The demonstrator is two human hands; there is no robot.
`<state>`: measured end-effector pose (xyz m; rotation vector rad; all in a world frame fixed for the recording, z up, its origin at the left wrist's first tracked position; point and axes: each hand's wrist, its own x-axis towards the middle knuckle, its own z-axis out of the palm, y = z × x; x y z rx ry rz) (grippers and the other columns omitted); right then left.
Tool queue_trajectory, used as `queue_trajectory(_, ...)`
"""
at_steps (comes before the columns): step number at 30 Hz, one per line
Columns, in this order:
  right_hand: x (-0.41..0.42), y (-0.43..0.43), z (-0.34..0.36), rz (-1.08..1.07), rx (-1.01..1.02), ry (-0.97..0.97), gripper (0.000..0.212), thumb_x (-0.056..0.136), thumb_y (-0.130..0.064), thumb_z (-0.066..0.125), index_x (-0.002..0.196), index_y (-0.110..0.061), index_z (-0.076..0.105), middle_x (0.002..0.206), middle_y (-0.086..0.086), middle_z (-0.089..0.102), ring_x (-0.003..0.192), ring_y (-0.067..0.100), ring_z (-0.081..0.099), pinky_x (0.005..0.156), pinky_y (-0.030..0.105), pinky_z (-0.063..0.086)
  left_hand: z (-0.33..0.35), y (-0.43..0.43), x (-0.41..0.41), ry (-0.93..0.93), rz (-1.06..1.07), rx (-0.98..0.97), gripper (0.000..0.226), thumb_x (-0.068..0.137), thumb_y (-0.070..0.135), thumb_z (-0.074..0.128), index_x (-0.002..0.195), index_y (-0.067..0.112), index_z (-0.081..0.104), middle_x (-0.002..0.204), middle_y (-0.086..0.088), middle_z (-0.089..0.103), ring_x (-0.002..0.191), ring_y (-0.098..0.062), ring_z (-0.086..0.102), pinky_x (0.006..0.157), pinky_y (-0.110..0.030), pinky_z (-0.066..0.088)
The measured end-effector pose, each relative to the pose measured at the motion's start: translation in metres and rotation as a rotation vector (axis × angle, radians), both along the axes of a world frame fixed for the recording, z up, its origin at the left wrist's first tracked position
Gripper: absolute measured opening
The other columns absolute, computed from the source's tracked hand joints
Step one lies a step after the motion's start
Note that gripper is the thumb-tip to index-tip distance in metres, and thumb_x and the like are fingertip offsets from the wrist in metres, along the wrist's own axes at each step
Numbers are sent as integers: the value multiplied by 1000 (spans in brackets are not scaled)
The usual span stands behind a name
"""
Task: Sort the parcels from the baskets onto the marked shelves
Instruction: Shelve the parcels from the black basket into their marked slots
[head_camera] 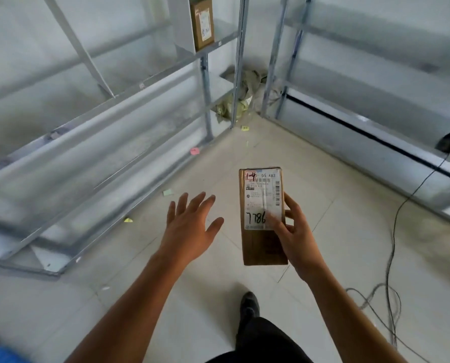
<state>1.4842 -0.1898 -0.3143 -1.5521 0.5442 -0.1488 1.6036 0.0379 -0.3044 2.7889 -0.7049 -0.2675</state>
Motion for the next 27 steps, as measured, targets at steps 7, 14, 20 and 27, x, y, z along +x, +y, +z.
queue_trajectory(7, 125, -84, 22, 39, -33, -50, 68, 89, -55, 72, 149, -54, 41, 141, 5, 56, 117, 23, 69, 89, 51, 63, 27, -80, 116, -93, 21, -15, 68, 98, 69, 29, 158, 38, 27, 170, 3, 19, 158, -30, 4, 124, -52, 1)
queue_trajectory(14, 269, -117, 39, 55, -72, -120, 70, 86, -63, 72, 148, -54, 41, 143, 6, 56, 117, 22, 70, 87, 48, 64, 47, -116, 246, -154, 25, -85, 74, 93, 73, 16, 159, 39, 23, 171, 6, 16, 159, -27, -1, 127, -53, 0)
queue_trajectory(20, 395, -131, 63, -17, -135, -182, 69, 85, -62, 73, 147, -54, 44, 143, 9, 56, 116, 23, 70, 89, 50, 63, 73, -135, 368, -217, -6, -162, 75, 93, 73, 16, 158, 37, 29, 170, 3, 21, 158, -29, 5, 126, -53, 2)
queue_trajectory(27, 493, -161, 99, -90, -166, -283, 63, 91, -48, 72, 149, -46, 46, 143, 8, 58, 115, 20, 71, 86, 39, 64, 106, -174, 481, -265, -69, -329, 69, 98, 71, 25, 156, 36, 31, 166, 1, 31, 157, -30, 13, 127, -54, 13)
